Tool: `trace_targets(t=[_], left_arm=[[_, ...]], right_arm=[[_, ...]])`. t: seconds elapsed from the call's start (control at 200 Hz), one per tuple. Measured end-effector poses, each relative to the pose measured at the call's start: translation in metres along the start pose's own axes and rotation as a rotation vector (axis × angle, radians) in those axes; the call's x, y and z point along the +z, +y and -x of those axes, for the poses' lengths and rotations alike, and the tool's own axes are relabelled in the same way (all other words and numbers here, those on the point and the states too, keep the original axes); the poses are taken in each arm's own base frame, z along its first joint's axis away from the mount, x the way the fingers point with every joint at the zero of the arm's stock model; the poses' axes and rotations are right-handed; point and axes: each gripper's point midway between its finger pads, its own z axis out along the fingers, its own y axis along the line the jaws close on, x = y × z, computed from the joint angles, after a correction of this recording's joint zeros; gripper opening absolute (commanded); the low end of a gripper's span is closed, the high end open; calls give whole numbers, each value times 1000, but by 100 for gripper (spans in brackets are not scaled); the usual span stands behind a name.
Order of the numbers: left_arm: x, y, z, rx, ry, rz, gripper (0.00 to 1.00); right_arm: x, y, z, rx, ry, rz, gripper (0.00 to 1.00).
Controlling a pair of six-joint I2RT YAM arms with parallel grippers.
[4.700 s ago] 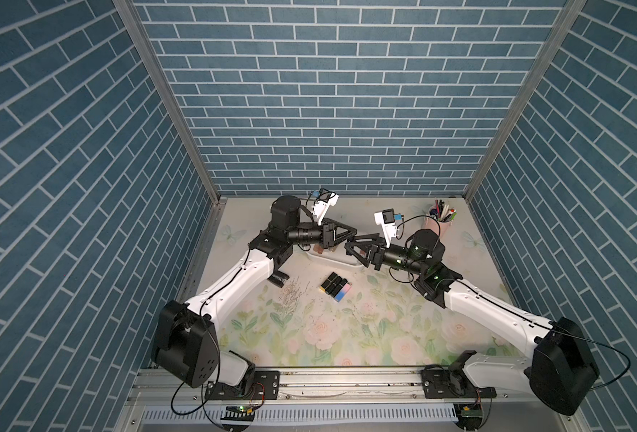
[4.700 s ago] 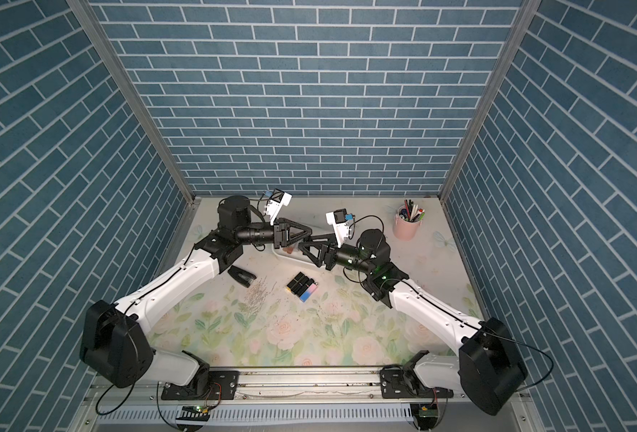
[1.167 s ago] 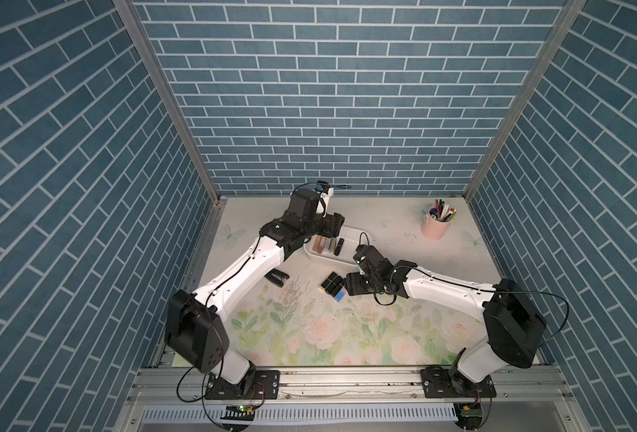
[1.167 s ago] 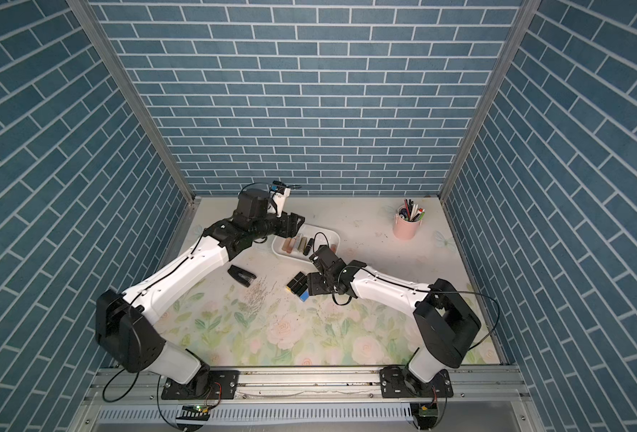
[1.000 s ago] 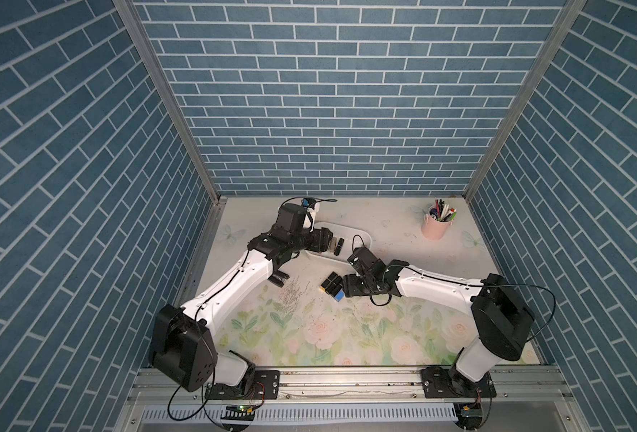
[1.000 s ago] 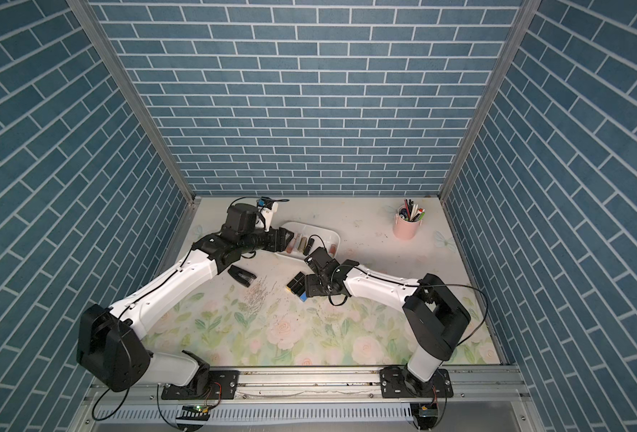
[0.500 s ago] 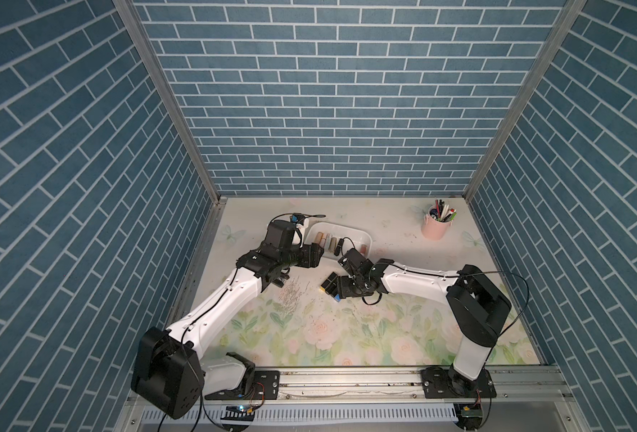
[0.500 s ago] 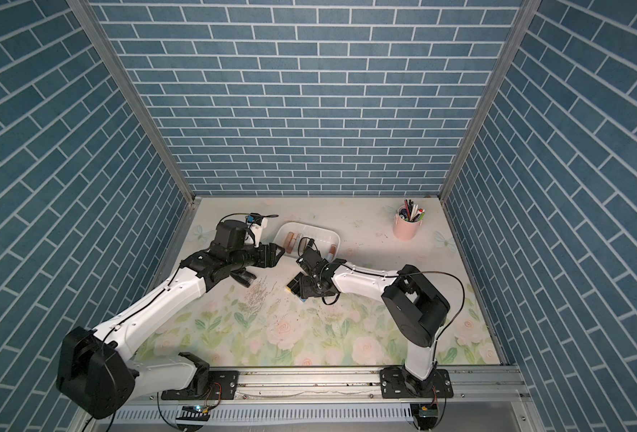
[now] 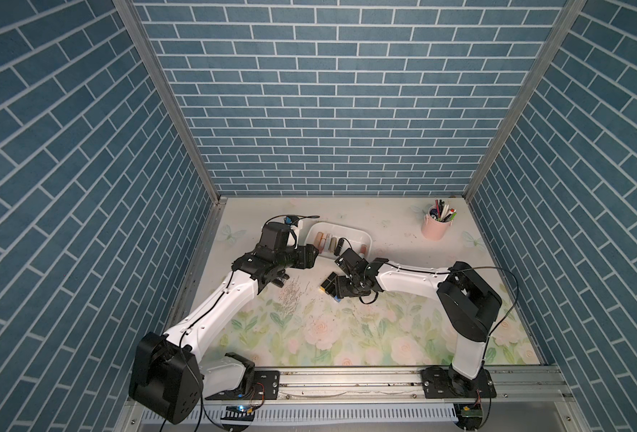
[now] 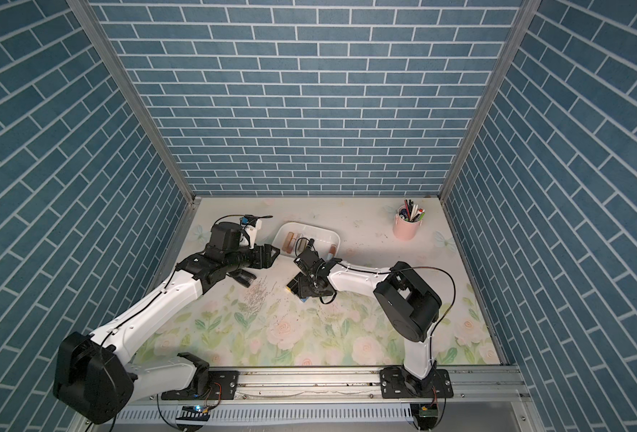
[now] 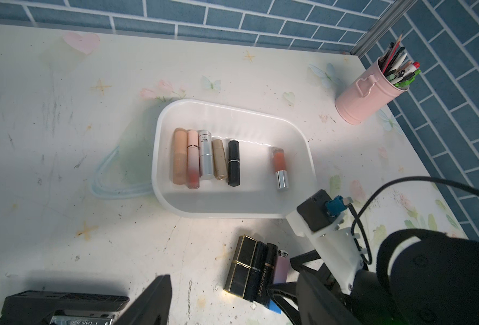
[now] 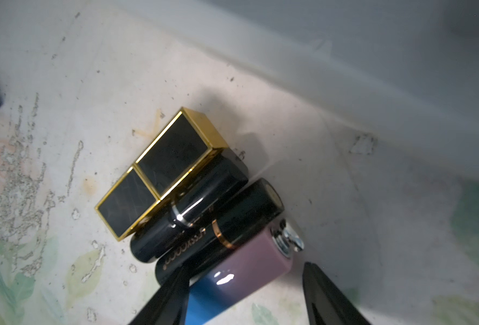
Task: Put the lipstick into the storage box
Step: Pick up the lipstick at the center of the board.
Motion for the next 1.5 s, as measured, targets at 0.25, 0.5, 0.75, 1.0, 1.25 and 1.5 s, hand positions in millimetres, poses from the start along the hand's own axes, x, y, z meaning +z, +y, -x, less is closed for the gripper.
trace_targets(t=[0.25,0.5,0.75,1.0,1.25,1.5], left_arm=[[0,2,0,-4,-1,2,76],[0,3,-3,-6,6,-1,76],[0,2,-3,-6,6,-6,77],[0,2,-3,-8,7,-9,78],[1,0,-3,-12,10,-16,78],[5,-1,-3,-18,13,-27,81]], right_arm=[[0,0,-1,-1,2,-1,65],[0,0,-2,-5,6,-3,62],[0,-8,-16,-22,18,-33,63],[-4,-17,-23,-25,21,-56,62],[-5,-25,-28,-52,30,-101,51],[-5,-32,-32,-96,40,-149,36]])
